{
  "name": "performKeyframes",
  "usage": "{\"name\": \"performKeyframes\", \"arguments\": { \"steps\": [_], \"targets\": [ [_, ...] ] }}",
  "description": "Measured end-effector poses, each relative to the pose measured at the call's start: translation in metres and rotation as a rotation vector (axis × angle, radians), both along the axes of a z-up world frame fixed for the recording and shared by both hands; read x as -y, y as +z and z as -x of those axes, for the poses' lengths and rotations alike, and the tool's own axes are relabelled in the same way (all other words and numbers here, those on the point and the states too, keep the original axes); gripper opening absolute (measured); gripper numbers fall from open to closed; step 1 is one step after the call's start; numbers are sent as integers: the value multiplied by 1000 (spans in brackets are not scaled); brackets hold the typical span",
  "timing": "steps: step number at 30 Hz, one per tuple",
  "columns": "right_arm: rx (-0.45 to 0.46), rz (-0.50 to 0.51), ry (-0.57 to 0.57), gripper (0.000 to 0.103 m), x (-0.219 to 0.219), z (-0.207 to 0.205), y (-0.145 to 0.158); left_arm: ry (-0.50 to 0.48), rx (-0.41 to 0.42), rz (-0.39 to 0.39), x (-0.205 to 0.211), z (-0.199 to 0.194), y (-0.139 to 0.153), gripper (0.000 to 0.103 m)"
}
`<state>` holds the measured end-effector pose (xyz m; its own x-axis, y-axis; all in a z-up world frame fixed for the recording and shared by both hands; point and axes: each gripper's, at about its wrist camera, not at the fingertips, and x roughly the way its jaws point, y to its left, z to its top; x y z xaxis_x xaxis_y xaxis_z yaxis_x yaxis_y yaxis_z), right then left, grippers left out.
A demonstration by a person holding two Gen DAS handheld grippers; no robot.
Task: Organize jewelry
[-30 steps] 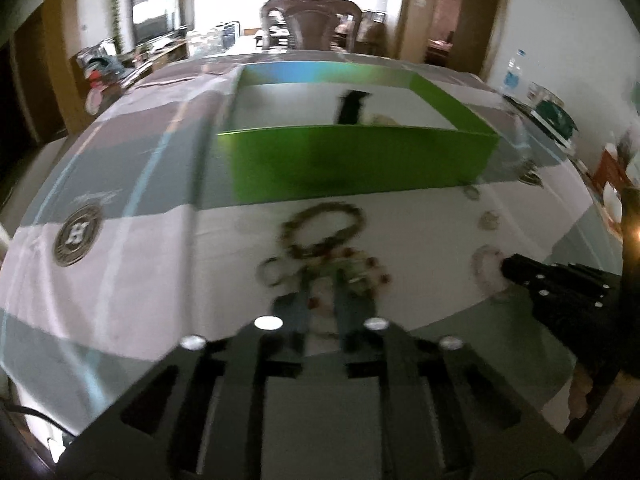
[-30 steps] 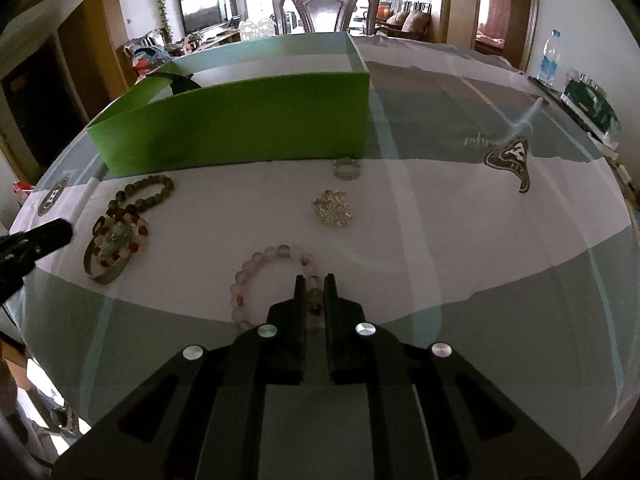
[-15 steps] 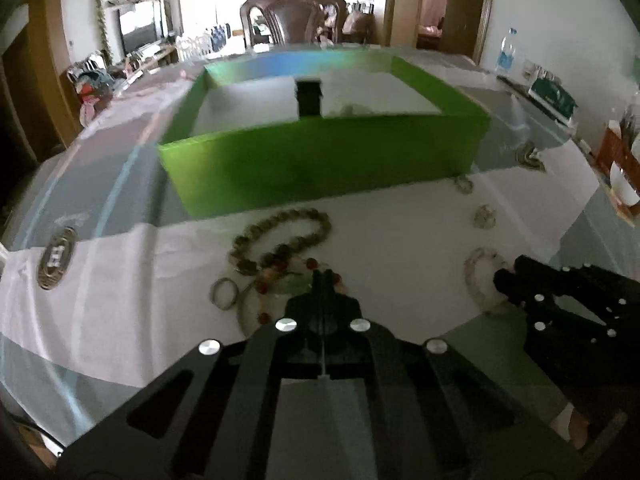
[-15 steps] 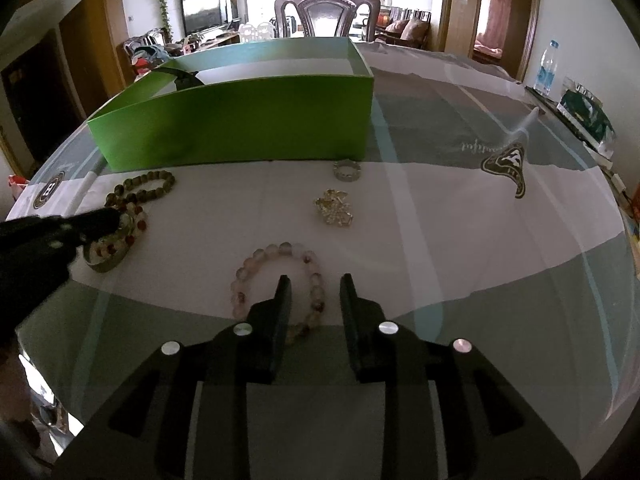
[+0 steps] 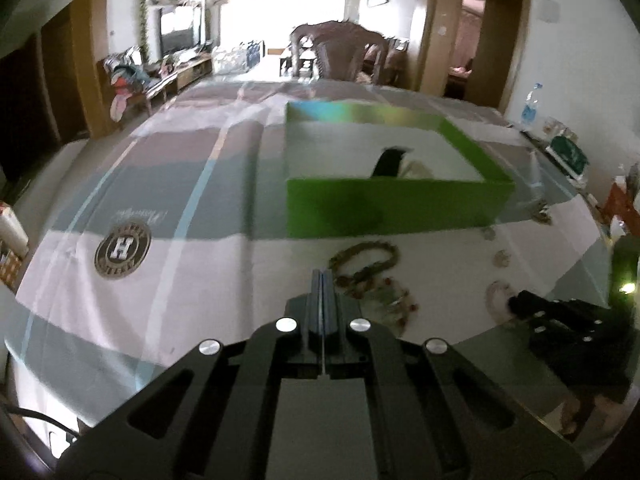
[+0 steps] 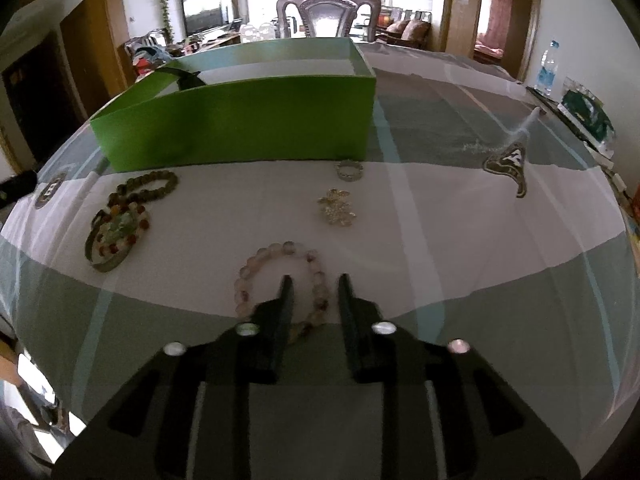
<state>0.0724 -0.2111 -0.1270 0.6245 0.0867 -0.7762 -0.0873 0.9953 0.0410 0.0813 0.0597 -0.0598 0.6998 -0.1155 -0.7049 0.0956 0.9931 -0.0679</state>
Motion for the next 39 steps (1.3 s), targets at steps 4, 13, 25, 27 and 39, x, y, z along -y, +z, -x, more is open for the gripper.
{"name": "performKeyframes", "arguments": {
  "steps": [4, 13, 25, 27, 39],
  "targets": [
    [-4, -5, 2, 8, 0, 1, 0, 3, -41, 0, -3, -3, -16, 0],
    [52, -124, 189, 12, -41, -11, 35, 23, -99, -16, -5, -8, -37, 1],
    [-21, -23, 325, 24, -127, -43, 9, 67, -87, -29, -30, 4, -36, 13],
    [-27, -51, 342, 8, -126, -41, 12, 64, -91, -28, -29, 4, -38, 13],
    [113, -104, 144, 8, -34, -17, 59, -9, -103, -33, -3, 4, -42, 18]
  ]
}}
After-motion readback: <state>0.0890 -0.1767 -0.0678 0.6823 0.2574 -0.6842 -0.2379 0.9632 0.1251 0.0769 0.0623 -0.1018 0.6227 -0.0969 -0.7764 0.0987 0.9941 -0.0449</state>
